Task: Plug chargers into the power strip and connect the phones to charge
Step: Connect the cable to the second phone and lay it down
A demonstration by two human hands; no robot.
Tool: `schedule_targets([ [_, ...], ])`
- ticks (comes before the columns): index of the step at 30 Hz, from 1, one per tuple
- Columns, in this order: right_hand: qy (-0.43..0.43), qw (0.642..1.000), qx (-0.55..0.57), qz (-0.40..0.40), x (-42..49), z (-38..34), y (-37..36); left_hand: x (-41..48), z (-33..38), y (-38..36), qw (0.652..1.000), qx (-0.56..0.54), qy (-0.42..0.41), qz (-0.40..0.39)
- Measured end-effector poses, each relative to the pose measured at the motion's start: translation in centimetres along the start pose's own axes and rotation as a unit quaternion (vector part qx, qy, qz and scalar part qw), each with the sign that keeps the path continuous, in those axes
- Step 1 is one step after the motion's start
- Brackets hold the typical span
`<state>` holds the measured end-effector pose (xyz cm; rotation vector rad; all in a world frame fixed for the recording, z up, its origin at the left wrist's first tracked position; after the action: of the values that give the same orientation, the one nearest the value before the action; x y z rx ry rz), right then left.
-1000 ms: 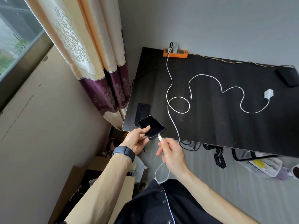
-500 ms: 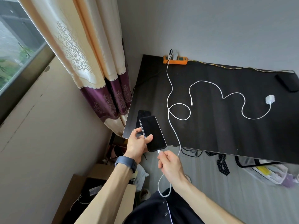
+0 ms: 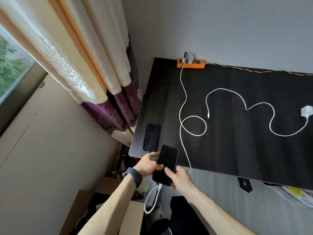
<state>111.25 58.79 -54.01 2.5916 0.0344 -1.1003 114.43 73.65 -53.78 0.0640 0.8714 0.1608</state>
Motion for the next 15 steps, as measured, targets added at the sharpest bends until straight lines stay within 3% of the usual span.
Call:
schedule_targets([
  [2, 0.015, 0.999, -0.040, -0.002, 2.3, -0.4, -0.2, 1.1, 0.2, -0.1, 0.991, 0.123, -0.043, 0.033],
  [5, 0.045, 0.987, -0.148, 0.037, 7.0, -1.9, 0.3, 3.6, 2.5, 1.0, 0.899, 0.388, -0.144, 0.144],
  [7, 0.043, 0.981, -0.184, 0.053, 9.8, -2.7, 1.0, 5.3, 3.4, 1.1, 0.861, 0.446, -0.170, 0.174],
  [11, 0.049, 0.972, -0.216, 0.074, 13.0, -4.8, 2.4, 7.7, 3.8, -0.3, 0.786, 0.561, -0.218, 0.138],
  [15, 0.060, 0.958, -0.242, 0.144, 14.6, -6.9, 3.7, 9.0, 2.1, 0.5, 0.762, 0.609, -0.188, 0.116],
])
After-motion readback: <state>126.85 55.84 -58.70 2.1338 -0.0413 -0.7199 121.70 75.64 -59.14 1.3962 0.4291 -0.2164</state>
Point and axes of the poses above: each hand's wrist, its own x-axis towards the middle knuckle, its own y-axis out of the back of the hand, z = x × y, the point moved 9 cm from there along x, towards the middle knuckle, and after that the axes turned 14 degrees about z, right-handed, at the moved point
